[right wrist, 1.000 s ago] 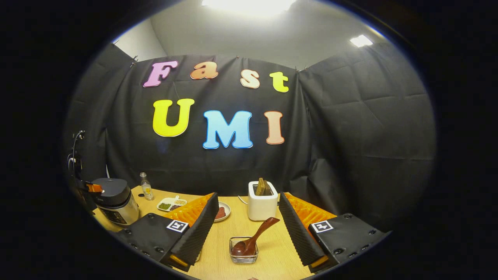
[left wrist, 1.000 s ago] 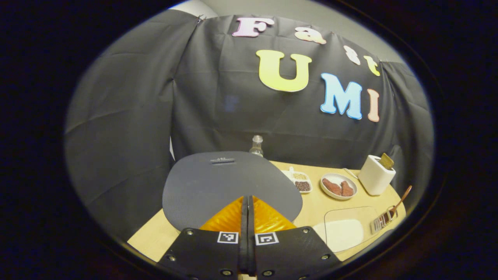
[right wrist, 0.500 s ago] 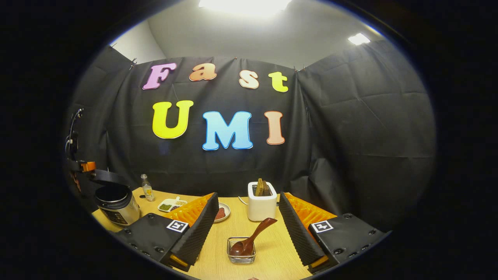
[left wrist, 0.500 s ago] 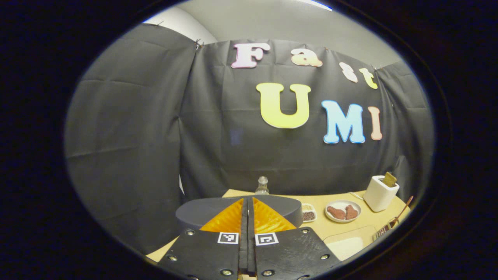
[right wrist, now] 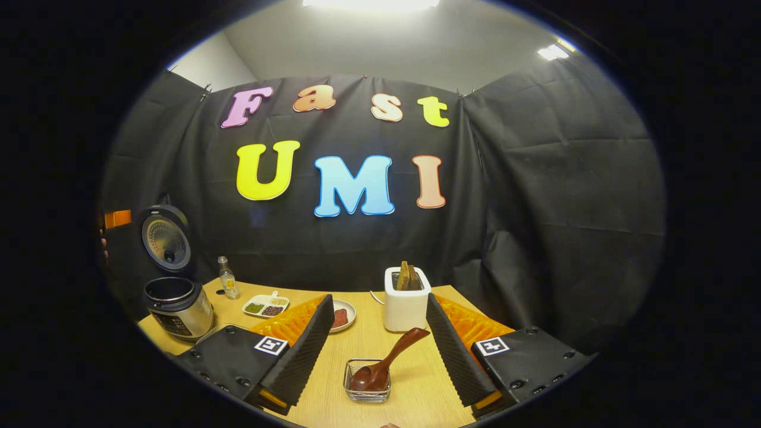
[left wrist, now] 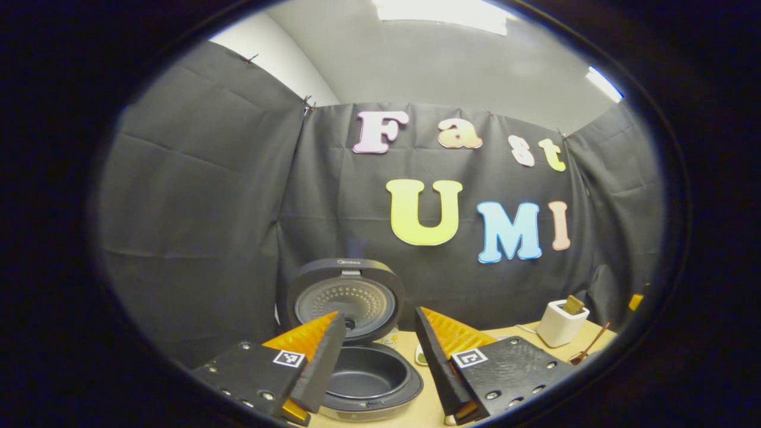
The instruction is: Close the left gripper, press the button to open the rice cooker; take a wooden spoon from the chopstick holder with the right hand, scoop a spoonful of rice and pour it into the rice cooker, then put the wooden spoon back into the chopstick holder.
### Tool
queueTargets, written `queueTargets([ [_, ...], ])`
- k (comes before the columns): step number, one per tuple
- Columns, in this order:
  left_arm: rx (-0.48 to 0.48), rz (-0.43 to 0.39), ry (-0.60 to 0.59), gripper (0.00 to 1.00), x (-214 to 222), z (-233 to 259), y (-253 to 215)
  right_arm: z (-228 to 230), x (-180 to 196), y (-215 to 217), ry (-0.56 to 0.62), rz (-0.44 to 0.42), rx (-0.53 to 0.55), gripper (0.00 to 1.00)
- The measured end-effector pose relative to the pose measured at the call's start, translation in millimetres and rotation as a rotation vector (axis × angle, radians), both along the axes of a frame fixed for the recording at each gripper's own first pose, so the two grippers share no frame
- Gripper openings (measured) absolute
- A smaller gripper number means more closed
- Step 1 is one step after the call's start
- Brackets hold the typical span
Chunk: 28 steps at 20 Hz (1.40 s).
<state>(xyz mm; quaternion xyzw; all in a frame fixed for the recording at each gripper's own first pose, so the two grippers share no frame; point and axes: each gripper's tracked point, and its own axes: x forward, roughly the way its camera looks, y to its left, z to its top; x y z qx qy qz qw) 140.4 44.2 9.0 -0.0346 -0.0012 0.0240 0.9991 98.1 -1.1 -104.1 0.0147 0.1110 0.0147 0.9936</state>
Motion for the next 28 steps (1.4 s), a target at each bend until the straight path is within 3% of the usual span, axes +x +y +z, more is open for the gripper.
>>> queueTargets([
  [5,0.056,0.02,-0.036,0.85,-36,21,1,-29,20,-12,0.056,-0.016,0.043,0.99],
  [11,0.078,0.051,-0.027,0.84,-64,22,9,-84,41,-27,0.208,-0.058,0.17,0.98],
  [18,0.095,0.099,0.06,0.84,-87,0,28,-151,44,-27,0.418,-0.108,0.415,0.98],
  [23,0.106,0.133,0.082,0.85,-99,-5,43,-178,50,-17,0.503,-0.106,0.492,0.95],
  [24,0.103,0.137,0.087,0.86,-101,-8,45,-182,51,-15,0.516,-0.097,0.504,0.89],
  [26,0.104,0.149,0.098,0.87,-105,-12,50,-189,53,-4,0.548,-0.065,0.523,0.89],
  [27,0.105,0.155,0.102,0.87,-107,-13,53,-192,55,1,0.559,-0.063,0.525,0.8],
  [28,0.104,0.159,0.103,0.88,-108,-12,55,-194,57,2,0.569,-0.068,0.527,0.58],
])
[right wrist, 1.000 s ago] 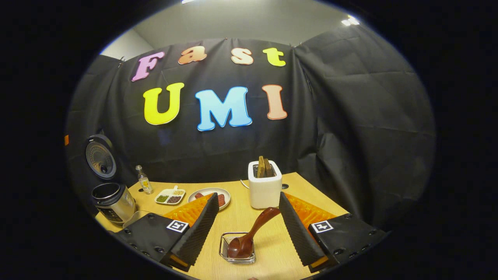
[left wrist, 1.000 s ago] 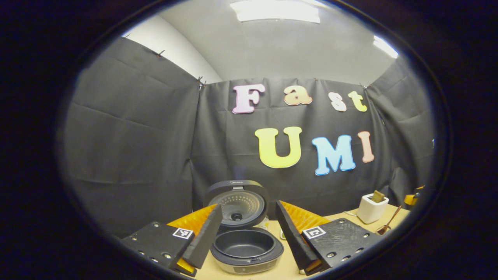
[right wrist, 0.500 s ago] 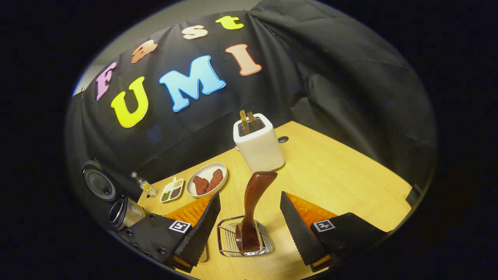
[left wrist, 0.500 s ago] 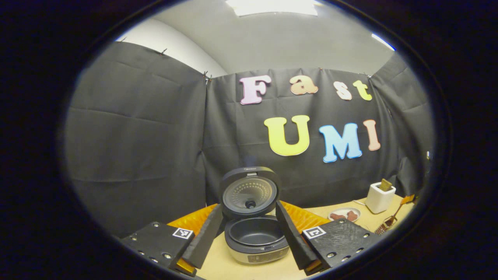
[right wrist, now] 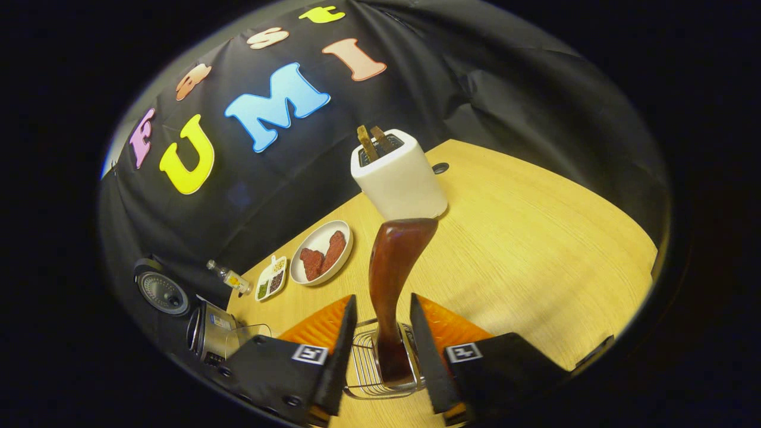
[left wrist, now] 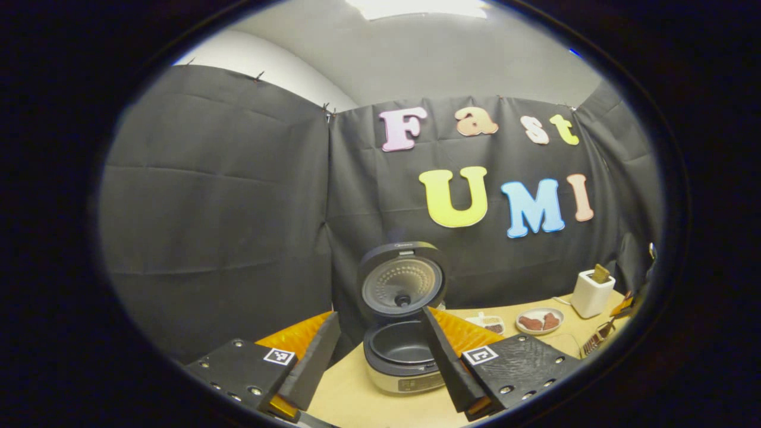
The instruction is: Close the left gripper, press the button to open the rice cooker; take a wooden spoon from the chopstick holder with the right hand, scoop a spoonful of rice and pour it into the rice cooker, then put the wooden spoon back into the chopstick holder.
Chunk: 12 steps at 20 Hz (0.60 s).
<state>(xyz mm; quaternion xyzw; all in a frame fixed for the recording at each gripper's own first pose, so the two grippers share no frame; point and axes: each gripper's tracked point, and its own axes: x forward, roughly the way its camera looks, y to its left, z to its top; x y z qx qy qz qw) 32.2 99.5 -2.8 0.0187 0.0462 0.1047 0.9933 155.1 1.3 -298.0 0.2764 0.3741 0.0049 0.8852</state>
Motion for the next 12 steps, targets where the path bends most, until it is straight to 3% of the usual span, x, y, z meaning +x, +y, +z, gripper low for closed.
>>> queueTargets([
  [1,-0.001,0.002,-0.001,0.85,-1,-1,2,0,0,2,0.009,0.002,0.009,0.46],
  [2,-0.001,0.003,-0.001,0.88,-1,-1,3,-3,-1,-2,0.012,-0.014,-0.007,0.23],
  [3,0.002,0.005,-0.002,0.87,-2,0,4,0,-3,-3,0.009,-0.014,-0.01,0.12],
  [4,0.007,0.006,-0.004,0.87,-2,-1,7,-8,3,-8,0.005,-0.029,-0.035,0.2],
  [5,0.012,0.007,-0.006,0.87,-2,0,9,3,-6,-10,-0.001,-0.029,-0.044,0.13],
  [12,-0.009,-0.006,-0.002,0.87,2,-9,15,48,-2,-10,-0.134,-0.008,-0.154,0.13],
])
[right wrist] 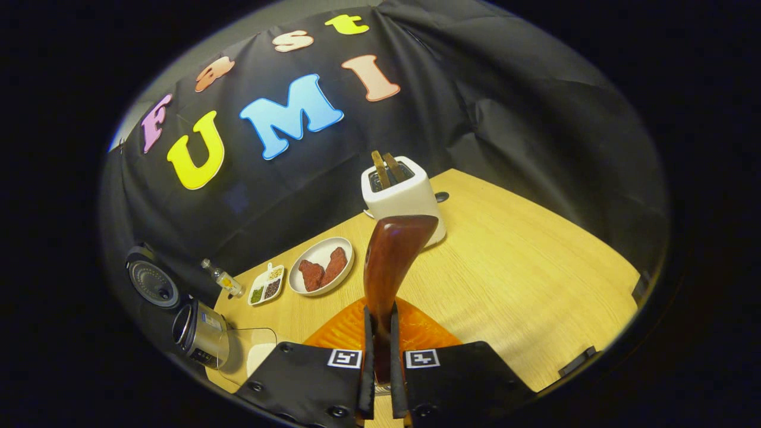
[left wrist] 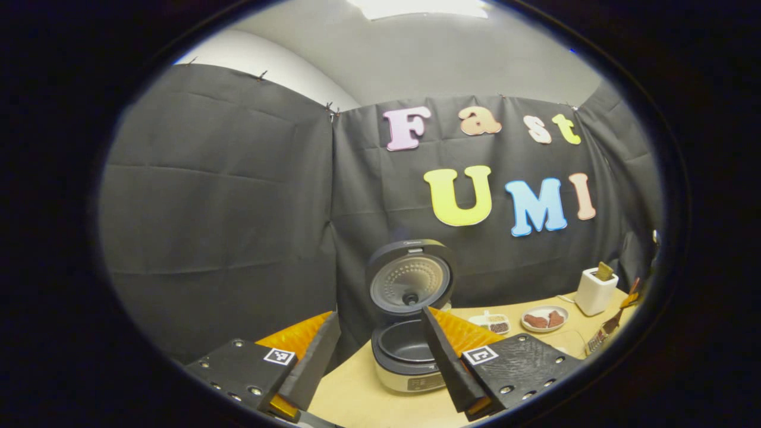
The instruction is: Close the left gripper, press the button to open the rice cooker; take a wooden spoon from the chopstick holder with the right hand, scoop a spoonful of rice and pour it into the rice cooker, then put the wooden spoon back into the chopstick holder.
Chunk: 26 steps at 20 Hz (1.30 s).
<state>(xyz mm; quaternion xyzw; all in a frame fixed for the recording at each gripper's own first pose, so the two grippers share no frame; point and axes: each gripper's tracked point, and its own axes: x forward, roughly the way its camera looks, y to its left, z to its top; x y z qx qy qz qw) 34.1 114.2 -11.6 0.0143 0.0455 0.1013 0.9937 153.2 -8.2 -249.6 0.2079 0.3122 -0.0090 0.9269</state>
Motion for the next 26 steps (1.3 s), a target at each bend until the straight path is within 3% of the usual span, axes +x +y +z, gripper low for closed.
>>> queueTargets([
  [5,-0.036,-0.016,0.004,0.88,10,-9,3,44,4,12,-0.099,0.024,-0.074,0.13],
  [6,-0.043,-0.018,0.004,0.88,13,-13,5,52,4,18,-0.117,0.031,-0.077,0.09],
  [7,-0.049,-0.02,0.006,0.88,15,-15,7,61,4,25,-0.135,0.041,-0.077,0.13],
  [8,-0.054,-0.02,0.009,0.88,17,-18,9,67,4,35,-0.151,0.052,-0.072,0.09],
  [9,-0.061,-0.021,0.012,0.85,19,-19,11,74,4,45,-0.164,0.066,-0.066,0.13],
  [14,-0.065,-0.022,0.012,0.88,27,-24,27,92,3,104,-0.211,0.152,-0.055,0.12],
  [22,-0.054,-0.005,0.021,0.87,31,-32,56,74,-3,178,-0.216,0.273,-0.126,0.13],
  [26,-0.053,0.014,0.033,0.85,30,-39,74,55,-4,201,-0.217,0.316,-0.22,0.13],
])
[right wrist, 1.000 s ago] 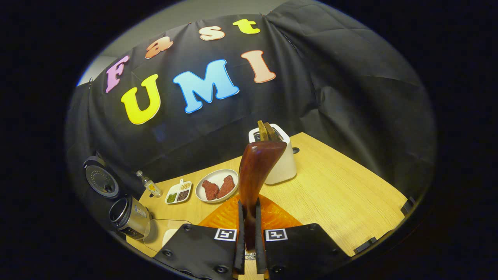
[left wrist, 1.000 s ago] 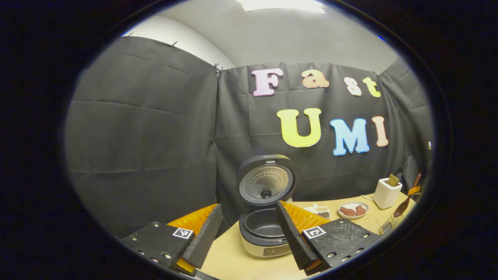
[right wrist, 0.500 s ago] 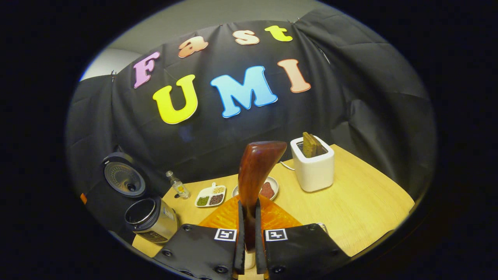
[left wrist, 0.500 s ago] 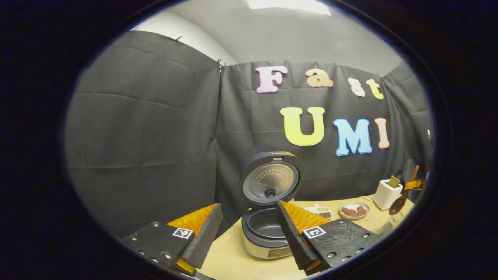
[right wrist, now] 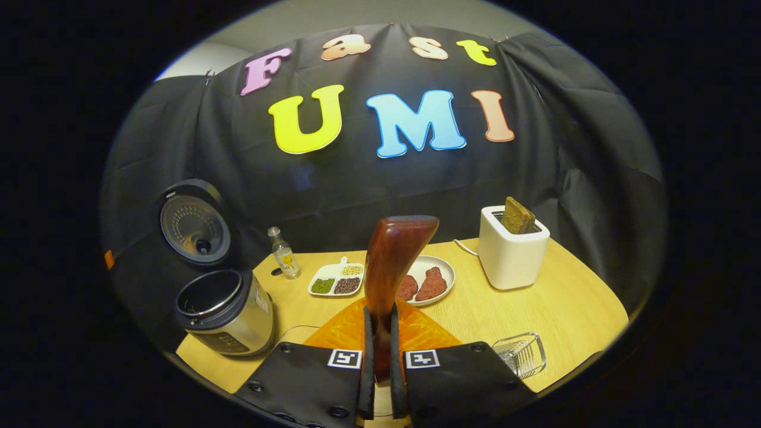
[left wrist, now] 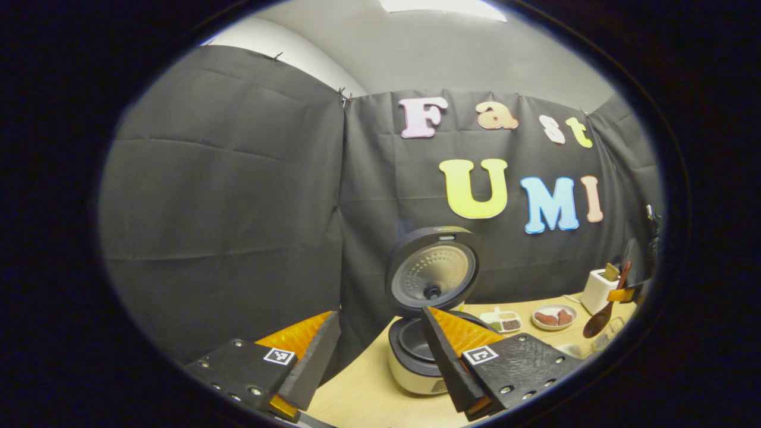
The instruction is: Close the left gripper, press the button to open the rice cooker; take a wooden spoon from the chopstick holder with the right hand, scoop a spoonful of rice and pour it into the rice cooker, then put the wooden spoon back into the chopstick holder.
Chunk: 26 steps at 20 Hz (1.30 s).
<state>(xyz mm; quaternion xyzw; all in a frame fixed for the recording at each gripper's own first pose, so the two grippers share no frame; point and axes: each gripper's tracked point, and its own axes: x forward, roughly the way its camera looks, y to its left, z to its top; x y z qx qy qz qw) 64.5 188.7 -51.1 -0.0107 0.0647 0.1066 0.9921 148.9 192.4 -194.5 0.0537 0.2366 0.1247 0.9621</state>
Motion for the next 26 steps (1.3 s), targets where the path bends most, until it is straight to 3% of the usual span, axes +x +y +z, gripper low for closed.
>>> queueTargets([
  [7,0.004,0.03,0.02,0.85,-1,-13,23,-36,-1,26,-0.068,0.069,-0.265,0.13],
  [8,0.004,0.033,0.023,0.85,-1,-14,25,-41,-3,30,-0.078,0.082,-0.297,0.09],
  [13,0.005,0.044,0.035,0.85,-1,-20,32,-61,-10,52,-0.102,0.139,-0.399,0.13],
  [20,-0.003,0.032,0.038,0.85,4,-25,30,-79,-31,89,-0.051,0.228,-0.363,0.13],
  [26,0.001,0.025,0.034,0.85,5,-25,29,-81,-41,95,0.06,0.215,-0.189,0.13],
])
